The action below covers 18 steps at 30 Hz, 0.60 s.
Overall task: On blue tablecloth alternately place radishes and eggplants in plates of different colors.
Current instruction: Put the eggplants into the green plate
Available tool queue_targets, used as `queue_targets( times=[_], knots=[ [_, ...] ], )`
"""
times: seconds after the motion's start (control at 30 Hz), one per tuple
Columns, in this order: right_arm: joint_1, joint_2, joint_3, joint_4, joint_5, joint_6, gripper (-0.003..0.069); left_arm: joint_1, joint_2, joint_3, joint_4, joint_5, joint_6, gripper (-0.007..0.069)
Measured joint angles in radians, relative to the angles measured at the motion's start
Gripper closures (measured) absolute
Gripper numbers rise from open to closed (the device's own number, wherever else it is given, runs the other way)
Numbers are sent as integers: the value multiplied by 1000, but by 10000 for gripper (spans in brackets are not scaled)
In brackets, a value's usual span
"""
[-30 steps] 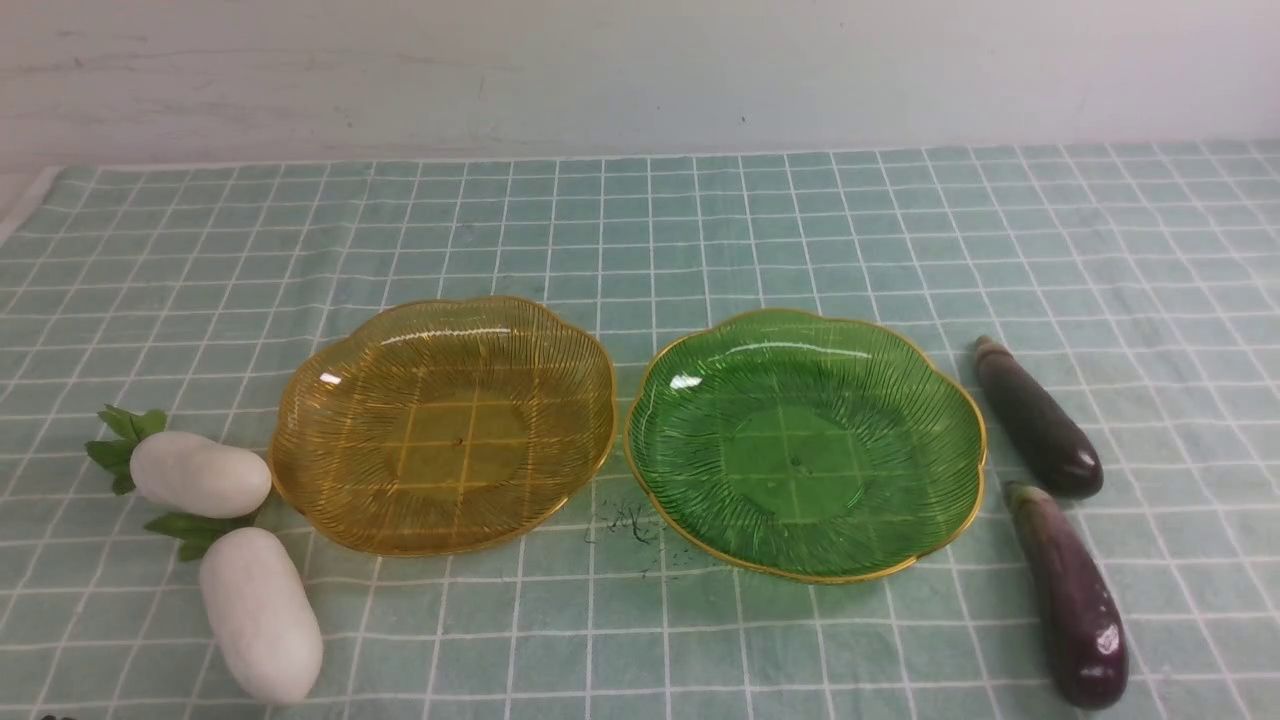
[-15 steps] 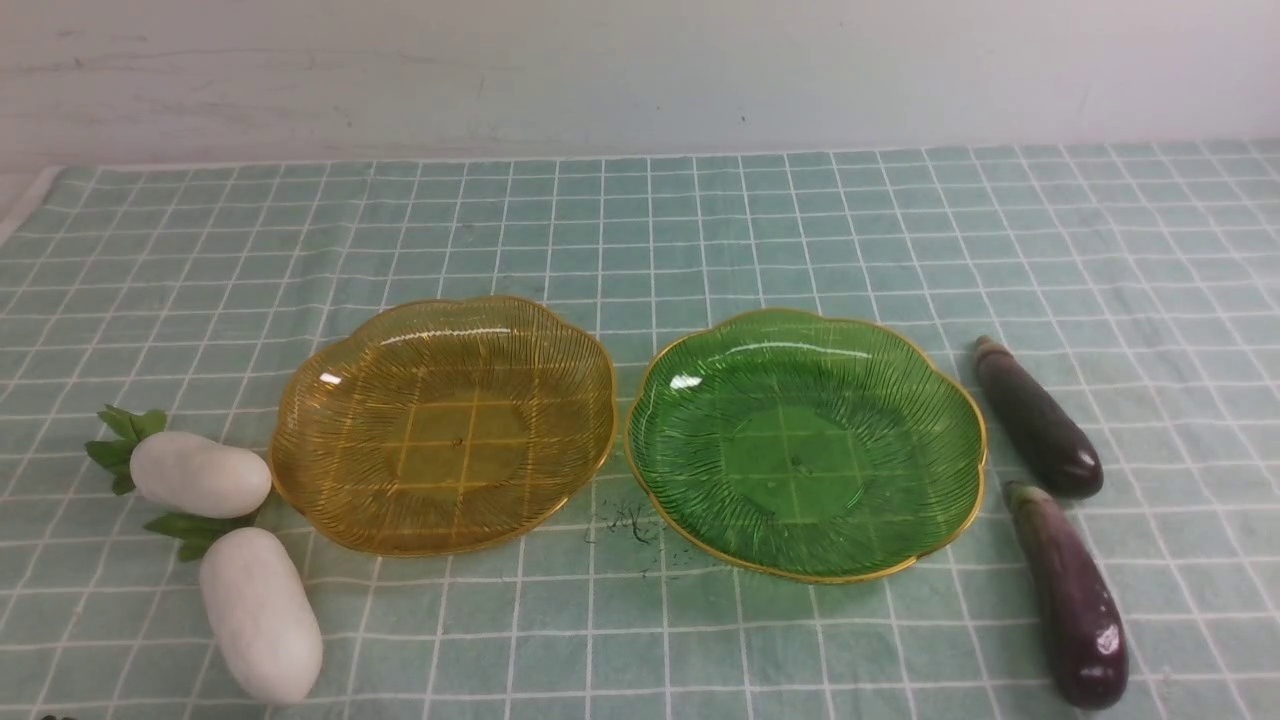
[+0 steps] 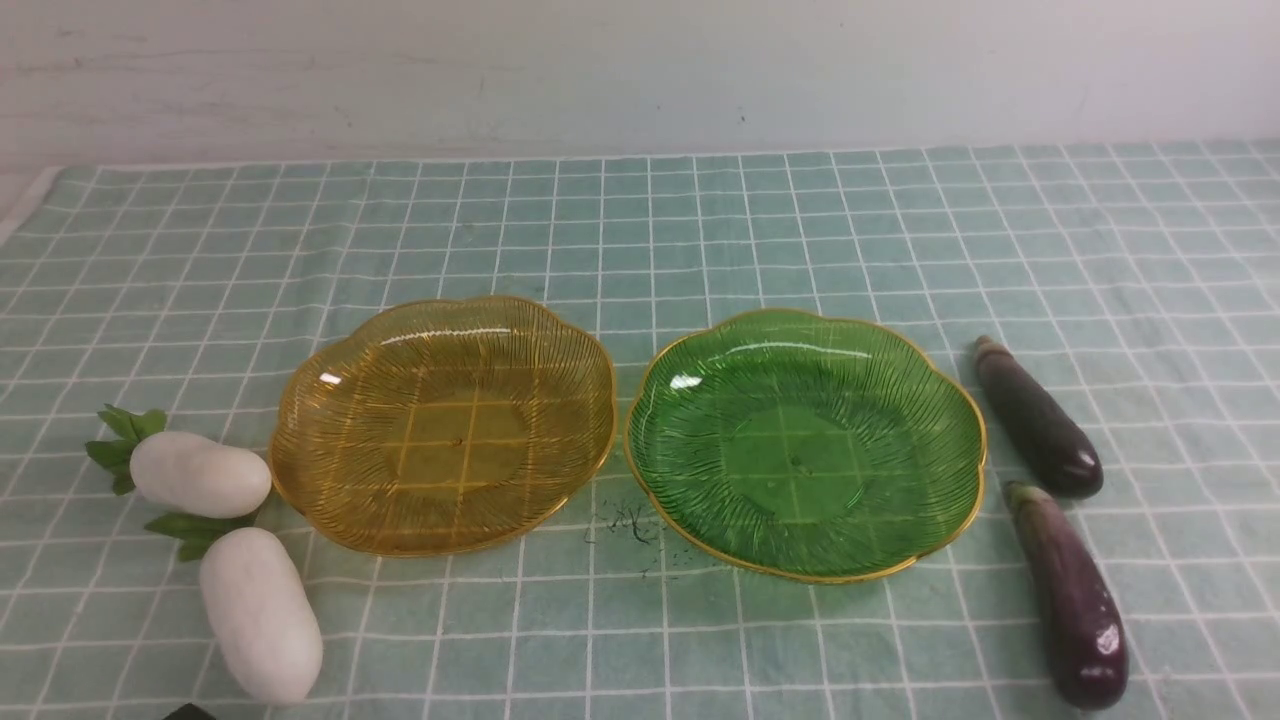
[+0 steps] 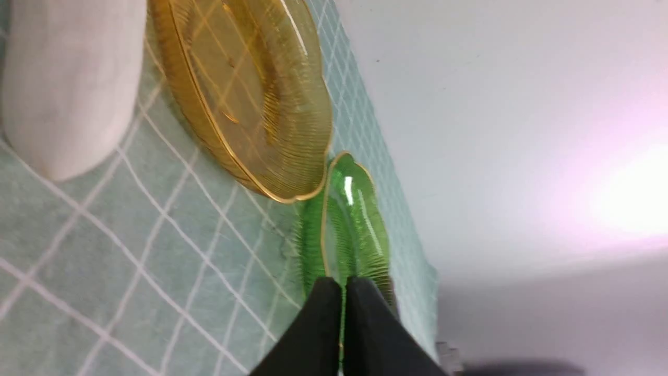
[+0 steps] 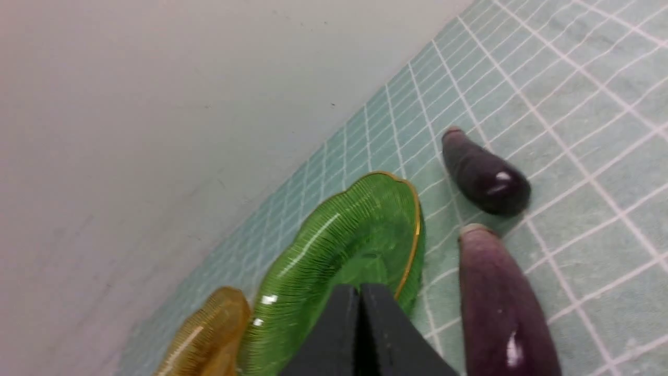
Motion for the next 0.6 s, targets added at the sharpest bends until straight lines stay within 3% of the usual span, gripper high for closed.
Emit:
queue_targets(
  times=[0.27, 0.37, 0.53, 0.6],
  knots=[
    [0, 0, 0, 60, -6, -68, 674, 0, 0, 0, -88, -54, 42, 632],
    [0, 4, -24, 54, 19, -149, 674, 0, 0, -84, -115, 16, 149, 632],
    [0, 169, -208, -91, 98, -208, 671, 0, 77, -289, -43, 155, 351, 632],
    [0, 256, -276, -168, 153, -211, 671, 0, 141, -333, 5, 231, 373, 632]
  ],
)
